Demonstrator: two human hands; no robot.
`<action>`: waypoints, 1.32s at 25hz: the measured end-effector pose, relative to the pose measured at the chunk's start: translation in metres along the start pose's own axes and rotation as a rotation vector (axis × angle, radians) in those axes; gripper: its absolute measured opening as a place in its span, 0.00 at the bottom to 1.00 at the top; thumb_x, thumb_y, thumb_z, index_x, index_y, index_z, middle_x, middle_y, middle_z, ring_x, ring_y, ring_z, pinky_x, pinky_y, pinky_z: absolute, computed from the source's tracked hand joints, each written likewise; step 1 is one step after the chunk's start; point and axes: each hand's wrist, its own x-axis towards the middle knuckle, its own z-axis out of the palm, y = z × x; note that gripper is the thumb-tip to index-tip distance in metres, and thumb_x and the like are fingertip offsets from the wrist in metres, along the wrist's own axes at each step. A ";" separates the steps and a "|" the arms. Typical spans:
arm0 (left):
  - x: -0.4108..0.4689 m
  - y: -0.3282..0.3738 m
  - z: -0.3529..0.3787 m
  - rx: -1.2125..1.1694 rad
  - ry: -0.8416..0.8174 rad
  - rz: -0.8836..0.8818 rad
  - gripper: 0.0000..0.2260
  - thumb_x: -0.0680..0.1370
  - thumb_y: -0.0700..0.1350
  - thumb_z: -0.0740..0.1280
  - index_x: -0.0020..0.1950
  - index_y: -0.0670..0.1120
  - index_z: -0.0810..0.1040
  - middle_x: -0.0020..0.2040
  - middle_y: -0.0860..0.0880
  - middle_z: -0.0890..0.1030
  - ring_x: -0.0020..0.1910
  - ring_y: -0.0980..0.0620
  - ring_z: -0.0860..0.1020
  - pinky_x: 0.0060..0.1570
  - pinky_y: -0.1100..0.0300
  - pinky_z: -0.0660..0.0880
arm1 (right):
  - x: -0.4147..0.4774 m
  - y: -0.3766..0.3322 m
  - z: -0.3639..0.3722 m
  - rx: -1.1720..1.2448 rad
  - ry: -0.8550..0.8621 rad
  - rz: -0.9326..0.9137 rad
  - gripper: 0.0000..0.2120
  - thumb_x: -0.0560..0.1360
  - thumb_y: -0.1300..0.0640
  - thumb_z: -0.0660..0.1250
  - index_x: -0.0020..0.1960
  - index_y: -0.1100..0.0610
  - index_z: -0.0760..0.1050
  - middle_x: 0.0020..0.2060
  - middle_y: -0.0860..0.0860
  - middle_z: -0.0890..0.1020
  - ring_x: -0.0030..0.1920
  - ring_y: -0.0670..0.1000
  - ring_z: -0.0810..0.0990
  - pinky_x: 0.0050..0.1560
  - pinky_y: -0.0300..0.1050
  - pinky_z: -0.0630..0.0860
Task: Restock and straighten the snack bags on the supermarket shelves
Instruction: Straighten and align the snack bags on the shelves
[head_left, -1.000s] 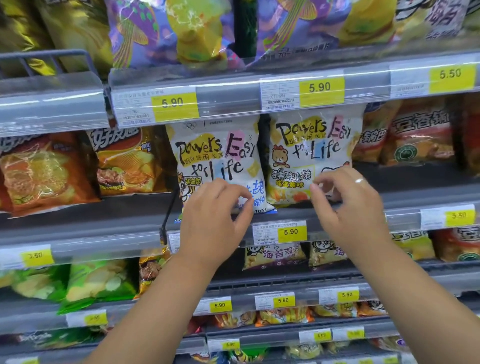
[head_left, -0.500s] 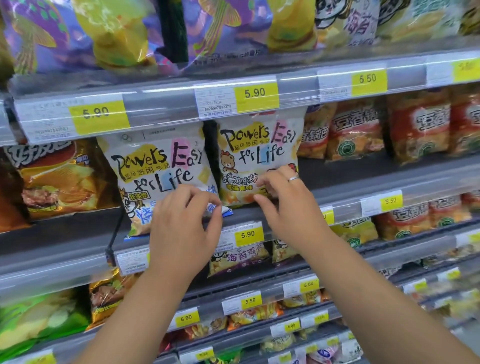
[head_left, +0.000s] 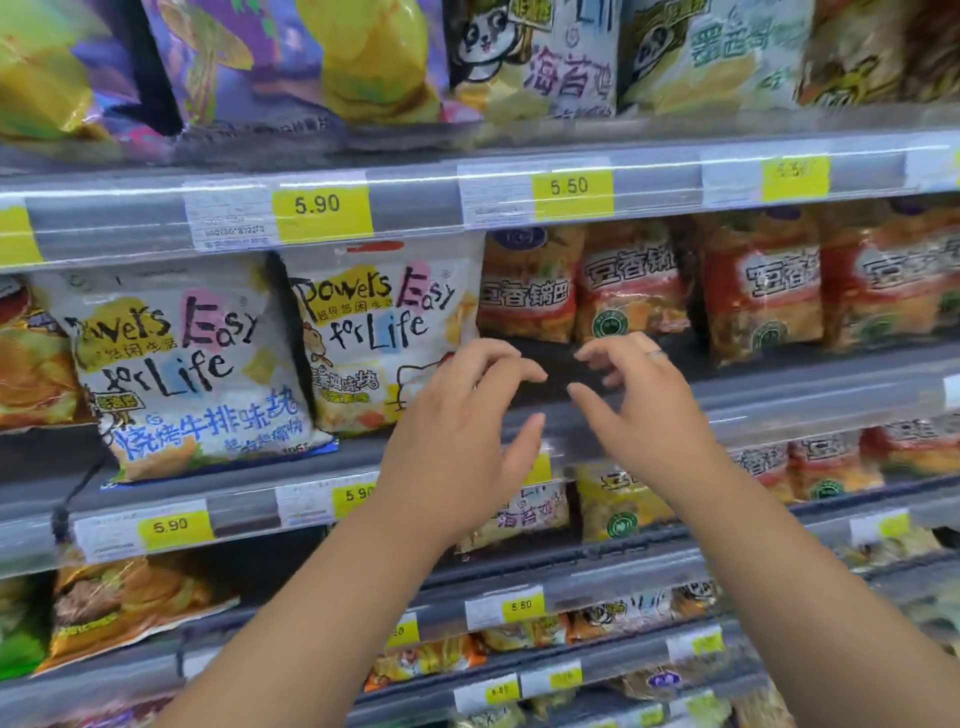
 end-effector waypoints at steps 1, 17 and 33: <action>0.010 0.007 0.007 -0.007 -0.031 -0.053 0.15 0.77 0.51 0.66 0.62 0.49 0.75 0.61 0.51 0.73 0.56 0.51 0.75 0.51 0.57 0.75 | 0.006 0.010 -0.008 -0.024 -0.016 0.006 0.11 0.76 0.54 0.69 0.57 0.51 0.73 0.47 0.46 0.72 0.46 0.47 0.71 0.44 0.41 0.65; 0.132 0.040 0.118 0.163 -0.265 -0.526 0.23 0.76 0.51 0.68 0.70 0.51 0.69 0.66 0.46 0.73 0.63 0.43 0.74 0.61 0.53 0.72 | 0.095 0.118 -0.045 -0.128 -0.209 0.100 0.20 0.74 0.52 0.68 0.65 0.50 0.70 0.65 0.56 0.69 0.54 0.60 0.78 0.50 0.43 0.72; 0.161 0.004 0.138 -0.116 0.166 -0.598 0.12 0.75 0.42 0.64 0.56 0.42 0.77 0.48 0.42 0.84 0.47 0.43 0.81 0.45 0.59 0.73 | 0.132 0.125 -0.028 0.455 -0.205 0.579 0.32 0.73 0.46 0.72 0.68 0.60 0.62 0.47 0.56 0.81 0.31 0.54 0.84 0.35 0.54 0.83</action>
